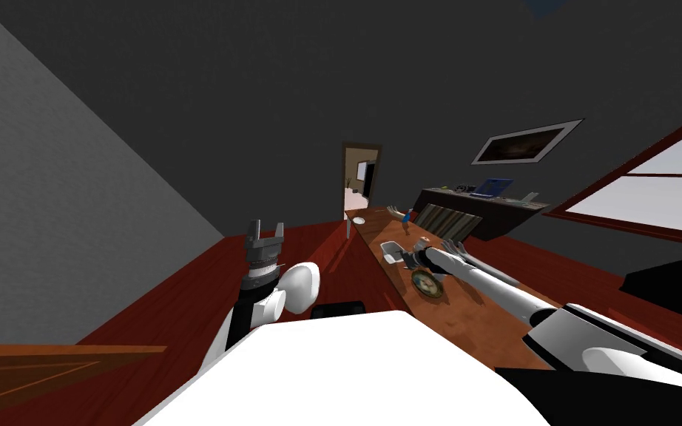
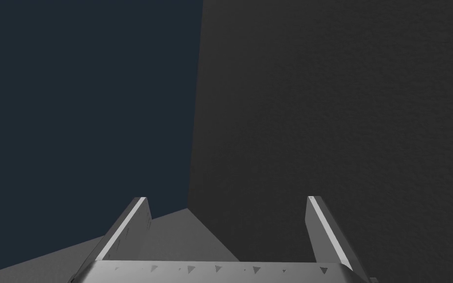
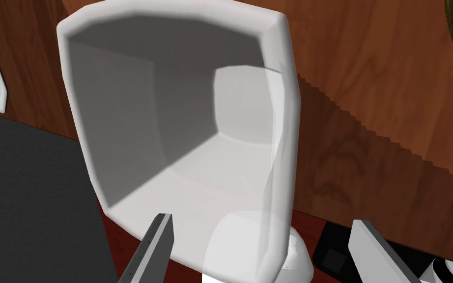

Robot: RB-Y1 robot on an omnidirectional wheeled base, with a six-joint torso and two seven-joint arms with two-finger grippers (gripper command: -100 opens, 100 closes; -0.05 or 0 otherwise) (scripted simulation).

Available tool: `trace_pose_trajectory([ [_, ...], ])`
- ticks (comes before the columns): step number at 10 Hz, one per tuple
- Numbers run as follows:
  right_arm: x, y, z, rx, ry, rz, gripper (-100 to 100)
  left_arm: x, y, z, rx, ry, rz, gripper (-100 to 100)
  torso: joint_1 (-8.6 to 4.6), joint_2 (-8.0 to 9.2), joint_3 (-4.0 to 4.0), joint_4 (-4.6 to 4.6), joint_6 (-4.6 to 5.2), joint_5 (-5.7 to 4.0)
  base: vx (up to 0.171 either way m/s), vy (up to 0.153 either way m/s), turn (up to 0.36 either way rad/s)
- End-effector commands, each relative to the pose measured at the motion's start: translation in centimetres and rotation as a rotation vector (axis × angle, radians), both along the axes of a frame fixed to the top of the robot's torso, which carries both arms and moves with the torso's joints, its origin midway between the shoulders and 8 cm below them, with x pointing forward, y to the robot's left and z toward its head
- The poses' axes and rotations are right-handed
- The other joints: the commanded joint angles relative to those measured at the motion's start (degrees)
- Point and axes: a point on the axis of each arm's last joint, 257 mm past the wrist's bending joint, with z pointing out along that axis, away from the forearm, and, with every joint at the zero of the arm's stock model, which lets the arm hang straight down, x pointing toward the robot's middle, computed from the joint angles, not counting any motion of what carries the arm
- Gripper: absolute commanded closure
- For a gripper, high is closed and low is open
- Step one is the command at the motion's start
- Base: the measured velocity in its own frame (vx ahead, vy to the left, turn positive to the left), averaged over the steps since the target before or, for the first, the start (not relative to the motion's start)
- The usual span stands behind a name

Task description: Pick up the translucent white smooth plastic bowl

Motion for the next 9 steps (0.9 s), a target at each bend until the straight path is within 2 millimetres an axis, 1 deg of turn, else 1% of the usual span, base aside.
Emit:
trace_pose_trajectory([
  [1,-0.1,-0.5,-0.4,-0.008,0.013,0.001,-100,0.0,0.0,0.0,0.0,0.0,0.0,0,0.0,0.0,0.0,0.0,0.0,0.0,0.021,0.003,0.003],
  [2,-0.1,-0.3,-0.2,-0.005,0.008,-0.001,-100,0.0,0.0,0.0,0.0,0.0,0.0,0,-0.01,0.03,0.02,0.01,-0.01,0.0,0.007,0.001,0.001],
  [3,-0.2,-0.3,-0.3,-0.006,0.01,0.0,0,0.0,0.0,0.0,0.0,0.0,0.0,0,-0.02,0.08,0.05,0.02,0.0,0.0,0.0,0.0,0.0],
  [4,-2.3,-1.4,-2.0,-0.013,0.054,0.0,-100,0.0,0.0,0.0,0.0,0.0,0.0,0,-0.02,0.11,0.06,0.03,0.0,0.0,-0.06,-0.011,0.328],
  [5,-2.9,-1.9,-2.5,0.0,0.067,-0.024,-100,0.0,0.0,0.0,0.0,0.0,0.0,0,-0.05,0.27,0.14,0.05,-0.08,-0.02,-0.087,-0.02,0.303],
  [7,-2.5,-1.0,-2.2,0.049,0.054,-0.047,-100,0.0,0.0,0.0,0.0,0.0,0.0,0,-0.07,0.33,0.2,0.08,0.03,-0.01,-0.029,-0.004,0.009],
  [8,-4.8,-2.5,-3.7,0.021,0.099,-0.043,-100,0.0,0.0,0.0,0.0,0.0,0.0,0,-0.04,0.23,0.14,0.06,0.02,-0.01,-0.062,-0.004,0.345],
  [9,-5.3,-2.9,-4.0,0.032,0.107,-0.06,-100,0.0,0.0,0.0,0.0,0.0,0.0,0,-0.04,0.32,0.18,0.07,-0.07,-0.01,-0.082,-0.013,0.318],
])
